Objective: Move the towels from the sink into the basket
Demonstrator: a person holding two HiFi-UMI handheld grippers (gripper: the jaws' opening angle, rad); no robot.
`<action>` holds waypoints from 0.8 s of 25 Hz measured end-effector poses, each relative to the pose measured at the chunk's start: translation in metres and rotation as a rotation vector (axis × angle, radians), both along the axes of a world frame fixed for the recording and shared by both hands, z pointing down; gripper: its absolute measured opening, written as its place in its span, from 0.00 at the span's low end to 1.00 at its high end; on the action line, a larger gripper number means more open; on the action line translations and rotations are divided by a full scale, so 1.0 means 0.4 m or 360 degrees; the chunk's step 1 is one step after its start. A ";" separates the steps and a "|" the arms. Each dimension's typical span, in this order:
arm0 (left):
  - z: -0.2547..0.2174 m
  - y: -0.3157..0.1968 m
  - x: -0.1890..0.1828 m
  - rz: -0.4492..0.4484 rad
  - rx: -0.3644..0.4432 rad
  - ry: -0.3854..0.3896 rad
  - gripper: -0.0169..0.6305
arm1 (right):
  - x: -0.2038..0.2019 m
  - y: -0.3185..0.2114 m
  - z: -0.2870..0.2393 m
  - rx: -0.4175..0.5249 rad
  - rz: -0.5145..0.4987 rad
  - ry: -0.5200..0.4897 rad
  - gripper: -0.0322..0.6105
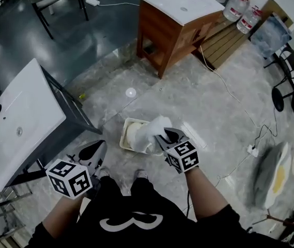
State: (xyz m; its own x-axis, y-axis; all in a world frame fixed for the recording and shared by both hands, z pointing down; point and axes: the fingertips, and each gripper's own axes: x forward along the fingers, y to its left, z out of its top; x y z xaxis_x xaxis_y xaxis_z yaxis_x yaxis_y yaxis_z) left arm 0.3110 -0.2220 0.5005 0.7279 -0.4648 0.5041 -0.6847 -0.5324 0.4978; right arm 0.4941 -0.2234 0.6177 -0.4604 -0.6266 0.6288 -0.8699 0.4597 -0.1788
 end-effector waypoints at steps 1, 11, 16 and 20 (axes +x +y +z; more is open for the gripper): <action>0.022 0.000 -0.003 -0.0012 -0.0017 -0.0011 0.03 | -0.002 -0.005 0.050 -0.0043 -0.0021 0.0033 0.18; 0.169 -0.006 -0.082 -0.0166 -0.0134 -0.0107 0.03 | -0.014 -0.014 0.462 -0.0535 -0.0205 0.0271 0.20; 0.232 0.011 -0.099 -0.0192 -0.0207 -0.0120 0.03 | -0.008 0.004 0.561 -0.0714 -0.0232 0.0208 0.43; 0.250 0.023 -0.089 -0.0197 -0.0252 -0.0105 0.03 | 0.011 0.015 0.584 -0.0806 -0.0189 0.0154 0.50</action>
State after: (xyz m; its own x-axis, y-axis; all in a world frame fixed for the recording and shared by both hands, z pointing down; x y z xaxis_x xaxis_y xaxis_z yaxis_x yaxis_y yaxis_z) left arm 0.2755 -0.2128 0.6005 0.6329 -0.4601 0.6227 -0.7741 -0.3608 0.5201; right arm 0.4986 -0.2174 0.8515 -0.4346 -0.1803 0.8824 -0.8406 0.4329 -0.3255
